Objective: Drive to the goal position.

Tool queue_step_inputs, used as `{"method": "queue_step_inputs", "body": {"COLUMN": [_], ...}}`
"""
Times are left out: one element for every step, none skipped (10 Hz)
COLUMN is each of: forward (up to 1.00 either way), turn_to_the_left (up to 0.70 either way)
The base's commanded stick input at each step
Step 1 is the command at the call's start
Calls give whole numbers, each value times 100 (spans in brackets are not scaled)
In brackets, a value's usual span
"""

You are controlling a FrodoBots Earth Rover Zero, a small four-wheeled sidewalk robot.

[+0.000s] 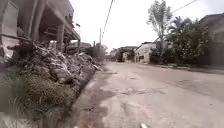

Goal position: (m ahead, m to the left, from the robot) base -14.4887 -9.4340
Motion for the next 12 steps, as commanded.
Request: {"method": "queue_step_inputs", "body": {"forward": [4,4,4,4,4,4,5,4,5,5,5,5], "turn_to_the_left": [0,0,0,0,0,0,0,0,0,0,0,0]}}
